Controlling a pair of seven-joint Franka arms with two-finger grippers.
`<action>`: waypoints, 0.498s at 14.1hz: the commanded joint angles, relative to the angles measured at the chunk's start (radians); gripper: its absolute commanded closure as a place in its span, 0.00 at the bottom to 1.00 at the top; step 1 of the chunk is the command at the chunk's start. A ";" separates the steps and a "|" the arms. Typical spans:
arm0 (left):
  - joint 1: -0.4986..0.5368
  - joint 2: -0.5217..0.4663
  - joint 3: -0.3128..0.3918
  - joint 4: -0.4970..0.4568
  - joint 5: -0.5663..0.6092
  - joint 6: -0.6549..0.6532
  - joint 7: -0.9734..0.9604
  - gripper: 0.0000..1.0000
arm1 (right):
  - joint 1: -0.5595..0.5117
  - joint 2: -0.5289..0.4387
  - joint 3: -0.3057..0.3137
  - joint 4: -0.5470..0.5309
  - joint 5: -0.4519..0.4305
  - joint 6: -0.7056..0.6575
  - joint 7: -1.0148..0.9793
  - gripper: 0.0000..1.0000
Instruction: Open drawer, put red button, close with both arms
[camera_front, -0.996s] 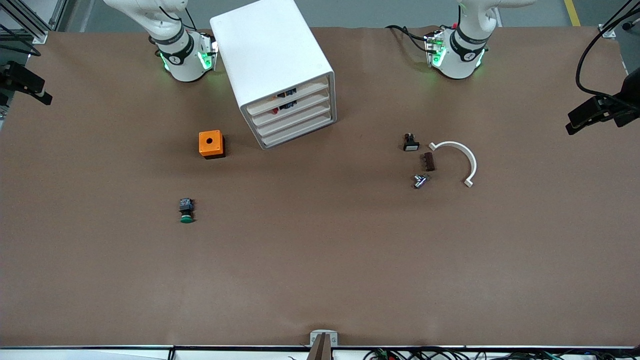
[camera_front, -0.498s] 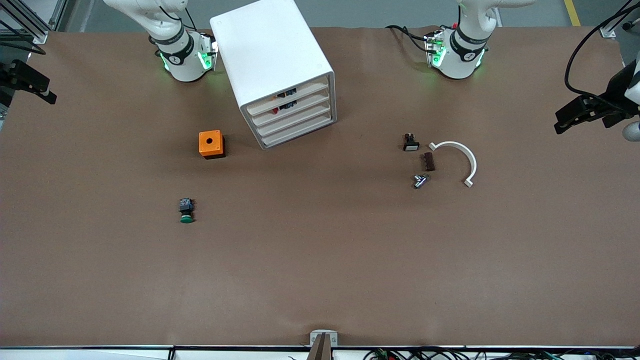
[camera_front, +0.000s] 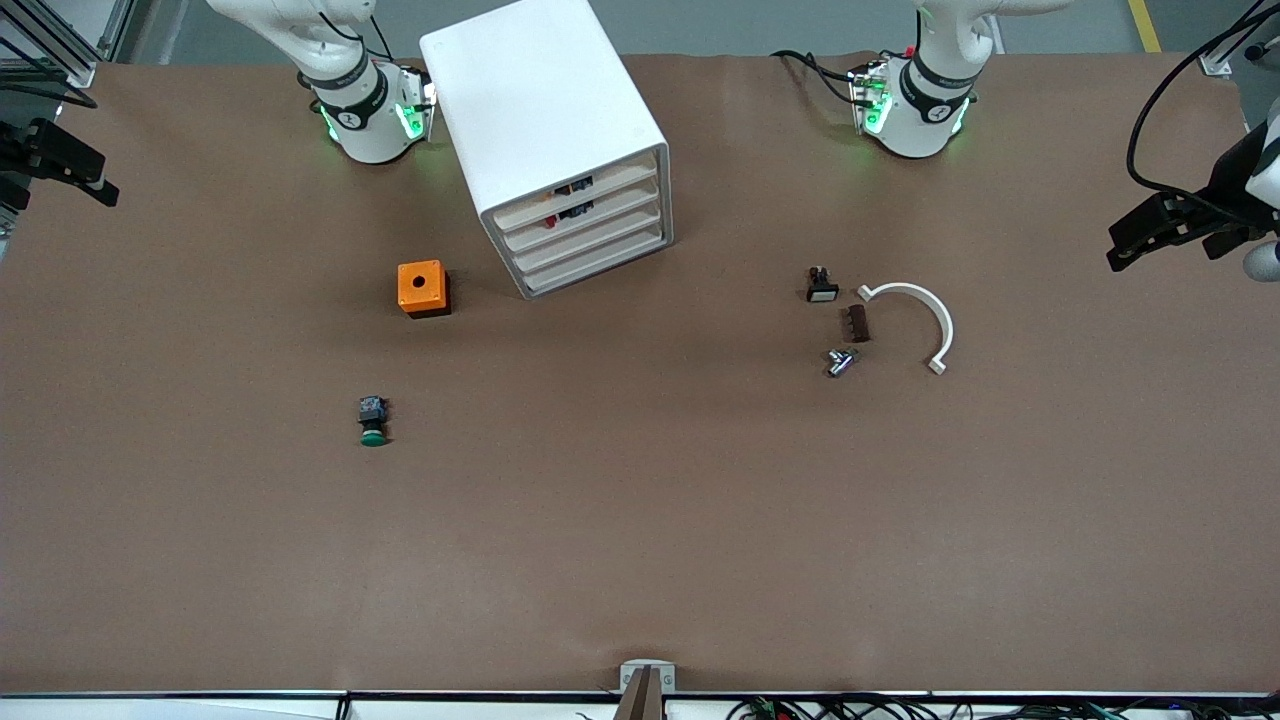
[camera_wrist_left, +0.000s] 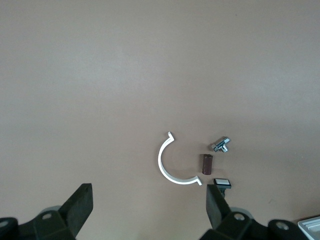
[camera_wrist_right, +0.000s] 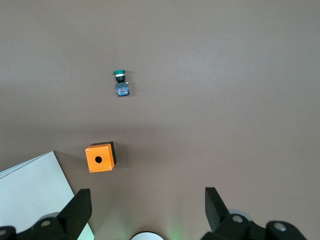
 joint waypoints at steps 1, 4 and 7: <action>0.015 -0.022 -0.011 -0.030 0.018 0.018 0.031 0.00 | 0.007 -0.018 -0.002 -0.018 0.000 -0.003 0.012 0.00; 0.015 -0.017 -0.011 -0.039 0.014 0.067 0.054 0.00 | 0.007 -0.018 -0.002 -0.018 0.000 -0.003 0.012 0.00; 0.012 -0.002 -0.011 -0.031 0.011 0.068 0.055 0.00 | 0.006 -0.018 -0.004 -0.018 0.000 -0.003 0.010 0.00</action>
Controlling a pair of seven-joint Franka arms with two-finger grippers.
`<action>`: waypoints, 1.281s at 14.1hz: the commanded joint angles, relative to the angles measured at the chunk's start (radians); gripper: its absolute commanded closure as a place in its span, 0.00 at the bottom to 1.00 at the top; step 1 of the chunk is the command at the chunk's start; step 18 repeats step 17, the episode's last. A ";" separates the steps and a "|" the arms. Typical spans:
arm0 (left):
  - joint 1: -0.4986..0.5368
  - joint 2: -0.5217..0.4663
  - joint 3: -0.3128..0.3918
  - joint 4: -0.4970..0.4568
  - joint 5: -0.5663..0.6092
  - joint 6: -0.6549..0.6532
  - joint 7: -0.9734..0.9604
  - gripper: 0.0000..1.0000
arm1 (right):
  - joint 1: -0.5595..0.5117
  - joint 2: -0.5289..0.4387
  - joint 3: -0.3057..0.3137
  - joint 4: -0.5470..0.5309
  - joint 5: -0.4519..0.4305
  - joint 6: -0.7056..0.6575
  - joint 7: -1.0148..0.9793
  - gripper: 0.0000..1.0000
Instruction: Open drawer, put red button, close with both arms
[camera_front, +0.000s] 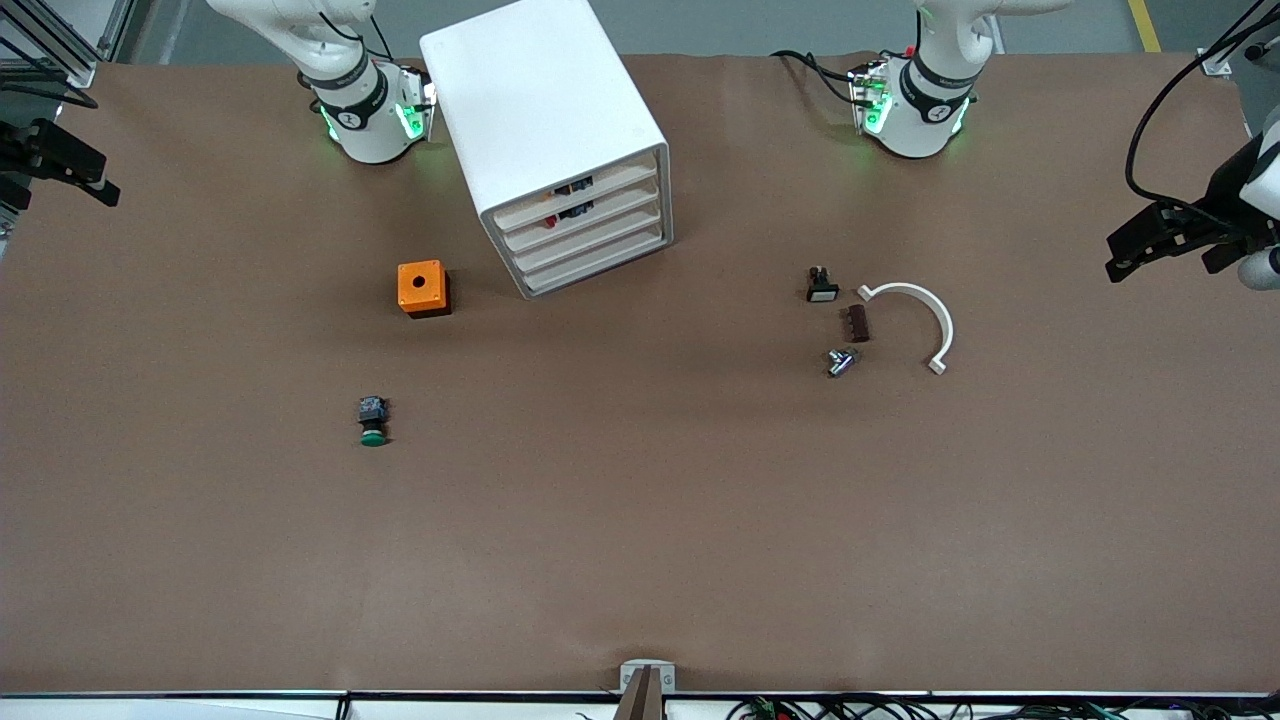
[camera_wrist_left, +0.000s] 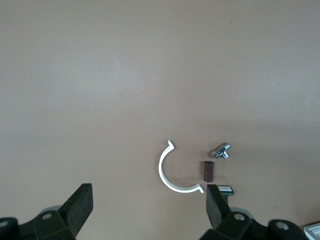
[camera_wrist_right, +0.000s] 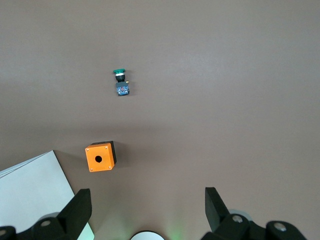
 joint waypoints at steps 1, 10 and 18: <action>0.011 -0.002 -0.011 -0.008 0.012 0.014 0.022 0.00 | 0.005 -0.018 -0.003 -0.016 0.000 -0.002 0.010 0.00; 0.001 -0.083 -0.044 -0.101 0.009 -0.011 0.100 0.00 | 0.004 -0.015 -0.005 -0.017 -0.008 0.003 0.007 0.00; 0.000 -0.082 -0.044 -0.063 0.004 -0.019 0.068 0.00 | 0.007 -0.016 -0.003 -0.017 -0.012 0.004 0.006 0.00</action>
